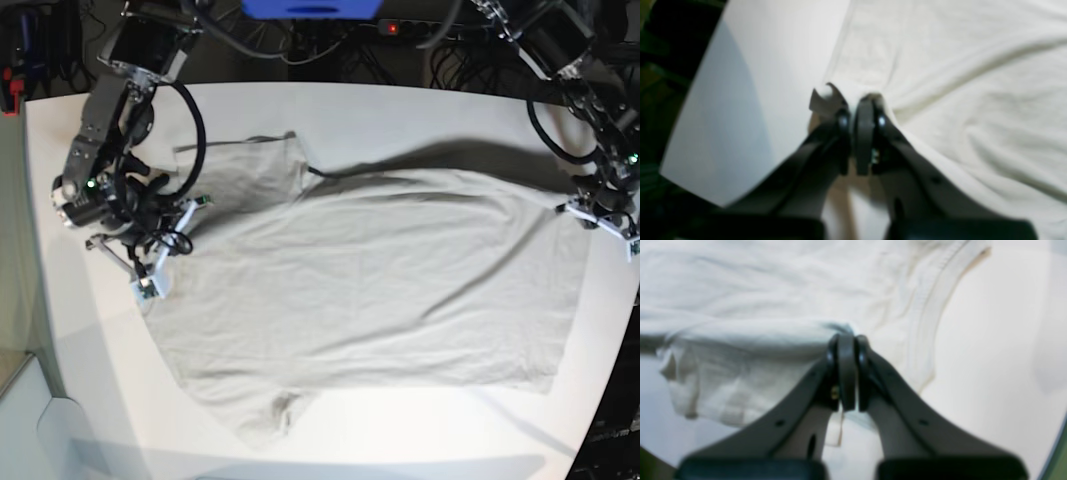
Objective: Layout the t-shirt on the table in an organized manner, then fold the t-shirt properly
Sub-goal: 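Grasp both shirt sides and lift them with both grippers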
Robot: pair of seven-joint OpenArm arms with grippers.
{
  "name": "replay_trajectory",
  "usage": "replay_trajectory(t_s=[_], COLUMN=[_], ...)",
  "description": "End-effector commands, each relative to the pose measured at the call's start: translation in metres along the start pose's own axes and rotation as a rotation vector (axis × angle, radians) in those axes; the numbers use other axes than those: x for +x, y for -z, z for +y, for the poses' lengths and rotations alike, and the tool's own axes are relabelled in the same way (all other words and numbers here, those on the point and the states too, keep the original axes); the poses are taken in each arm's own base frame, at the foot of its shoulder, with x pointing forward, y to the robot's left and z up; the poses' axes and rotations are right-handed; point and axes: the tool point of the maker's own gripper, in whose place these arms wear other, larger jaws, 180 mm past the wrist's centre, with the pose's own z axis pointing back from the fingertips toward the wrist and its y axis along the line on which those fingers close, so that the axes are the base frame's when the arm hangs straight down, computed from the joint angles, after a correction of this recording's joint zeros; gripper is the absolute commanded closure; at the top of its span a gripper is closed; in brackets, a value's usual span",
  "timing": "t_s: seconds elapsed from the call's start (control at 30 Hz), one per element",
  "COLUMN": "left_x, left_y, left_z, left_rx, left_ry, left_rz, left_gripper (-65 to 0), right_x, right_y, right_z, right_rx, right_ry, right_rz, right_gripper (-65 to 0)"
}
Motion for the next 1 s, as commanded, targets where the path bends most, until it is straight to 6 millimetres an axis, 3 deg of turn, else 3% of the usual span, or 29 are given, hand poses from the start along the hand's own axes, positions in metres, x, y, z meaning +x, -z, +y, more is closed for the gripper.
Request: replay_trajectory(t_s=[0.0, 0.13, 0.4, 0.53, 0.97], left_x=[0.024, 0.017, 0.021, 0.035, 0.037], left_y=[-0.002, 0.003, 0.02, 0.029, 0.049], left_z=[0.001, 0.005, 0.004, 0.005, 0.0], left_rx=[-0.003, -0.006, -0.03, -0.039, -0.074], left_ry=[-0.005, -0.044, -0.08, -0.096, -0.138], left_rz=[-0.069, -0.049, -0.021, -0.026, -0.008], left_gripper=[-0.2, -0.2, -0.2, -0.2, -0.3], right_x=[0.025, 0.032, 0.039, 0.049, 0.067], right_y=[-0.005, -0.004, 0.011, 0.018, 0.033], right_z=[-0.004, -0.013, -0.024, -0.025, -0.044], right_rx=[-0.003, -0.012, 0.007, 0.025, 0.039], right_ry=[-0.032, -0.021, 0.008, 0.017, 0.028], right_rz=[-0.077, -0.085, -0.07, -0.089, -0.094], right_gripper=[0.0, 0.0, 0.0, 0.0, 0.0])
